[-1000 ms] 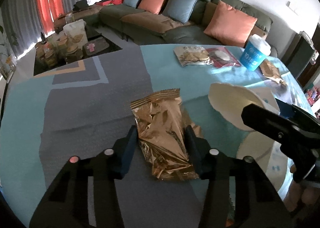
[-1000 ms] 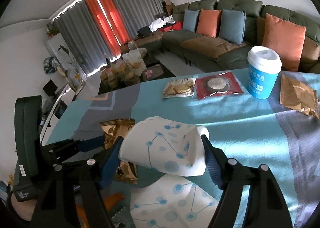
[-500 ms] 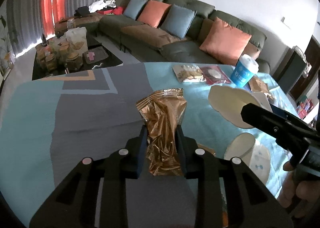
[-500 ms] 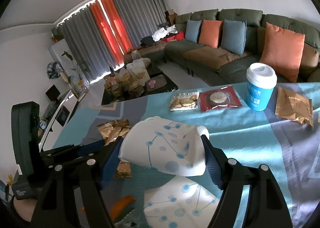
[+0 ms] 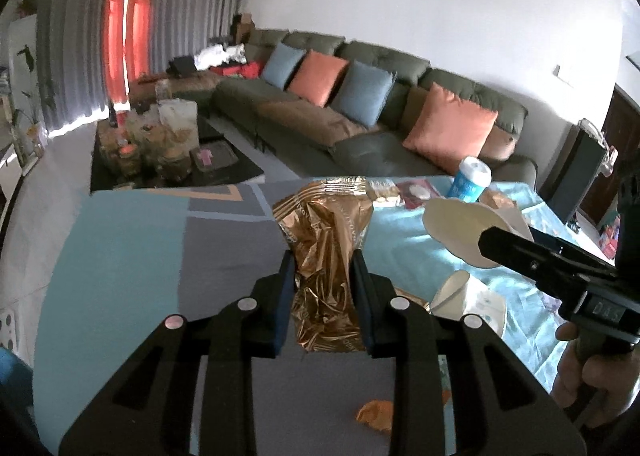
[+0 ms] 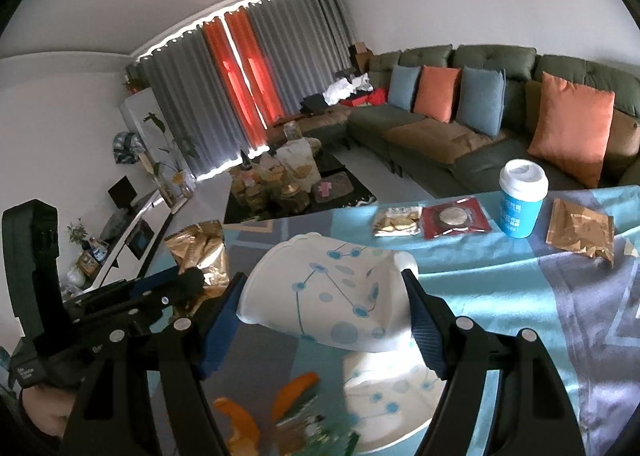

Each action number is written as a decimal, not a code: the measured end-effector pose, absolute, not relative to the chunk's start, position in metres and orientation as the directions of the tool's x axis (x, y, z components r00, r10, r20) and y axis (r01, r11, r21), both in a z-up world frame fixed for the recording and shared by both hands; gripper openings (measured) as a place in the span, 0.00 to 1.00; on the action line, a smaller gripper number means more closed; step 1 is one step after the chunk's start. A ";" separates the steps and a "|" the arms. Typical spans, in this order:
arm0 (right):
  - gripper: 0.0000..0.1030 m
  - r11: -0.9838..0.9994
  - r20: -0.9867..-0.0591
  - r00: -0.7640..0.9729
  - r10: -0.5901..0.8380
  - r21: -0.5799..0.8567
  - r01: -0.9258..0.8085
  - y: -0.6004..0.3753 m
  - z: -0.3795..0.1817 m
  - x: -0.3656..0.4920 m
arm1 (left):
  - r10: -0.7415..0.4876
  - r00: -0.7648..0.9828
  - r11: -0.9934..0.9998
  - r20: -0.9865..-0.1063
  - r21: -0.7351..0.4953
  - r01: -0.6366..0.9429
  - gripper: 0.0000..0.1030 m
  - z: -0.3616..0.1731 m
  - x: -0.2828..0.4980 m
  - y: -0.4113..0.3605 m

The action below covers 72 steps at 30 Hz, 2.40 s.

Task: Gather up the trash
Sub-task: 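Lift the gold foil wrapper and white paper cup and carry both over the teal bin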

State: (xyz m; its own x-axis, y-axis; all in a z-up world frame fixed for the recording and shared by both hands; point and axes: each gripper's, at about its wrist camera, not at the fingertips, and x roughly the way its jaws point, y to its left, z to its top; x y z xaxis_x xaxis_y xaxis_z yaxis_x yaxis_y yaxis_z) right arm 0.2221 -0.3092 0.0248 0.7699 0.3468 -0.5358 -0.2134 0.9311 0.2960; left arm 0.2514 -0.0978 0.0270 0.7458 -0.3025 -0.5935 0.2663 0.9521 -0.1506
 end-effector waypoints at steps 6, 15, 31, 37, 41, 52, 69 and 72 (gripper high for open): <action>0.71 0.919 -0.491 0.784 0.381 0.293 -0.263 -0.297 0.043 0.194 | -0.290 0.786 0.957 -0.547 -0.155 0.245 0.27 0.049 0.215 -0.072; 0.71 0.889 -0.428 0.782 0.453 0.287 -0.357 -0.266 0.067 0.153 | -0.261 0.835 0.965 -0.485 -0.166 0.205 0.27 0.076 0.154 -0.027; 0.71 0.830 -0.390 0.734 0.556 0.229 -0.508 -0.196 0.078 0.121 | -0.080 0.892 0.987 -0.444 -0.162 0.008 0.27 0.083 0.048 0.073; 0.71 0.785 -0.387 0.687 0.615 0.217 -0.581 -0.161 0.081 0.113 | 0.018 0.899 0.981 -0.439 -0.164 -0.100 0.27 0.083 0.010 0.125; 0.71 0.746 -0.395 0.642 0.657 0.217 -0.630 -0.134 0.080 0.115 | 0.096 0.892 0.968 -0.443 -0.166 -0.187 0.28 0.083 -0.014 0.160; 0.71 0.620 -0.435 0.494 0.753 0.216 -0.754 -0.045 0.073 0.119 | 0.272 0.837 0.906 -0.474 -0.166 -0.389 0.28 0.072 -0.074 0.258; 0.71 0.470 -0.593 0.257 0.763 0.236 -0.850 0.091 0.037 0.137 | 0.326 0.731 0.846 -0.600 -0.160 -0.509 0.29 0.006 -0.068 0.321; 0.71 0.465 -0.627 0.227 0.745 0.245 -0.851 0.117 0.024 0.143 | 0.322 0.701 0.837 -0.636 -0.154 -0.524 0.29 -0.017 -0.056 0.333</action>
State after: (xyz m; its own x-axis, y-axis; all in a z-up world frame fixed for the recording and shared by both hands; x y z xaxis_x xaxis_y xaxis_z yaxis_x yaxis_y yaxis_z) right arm 0.1430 0.1170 0.0244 0.2266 0.7454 -0.6270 -0.8506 0.4650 0.2453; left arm -0.0555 0.3330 -0.0166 0.7011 0.3218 -0.6363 -0.5243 0.8375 -0.1541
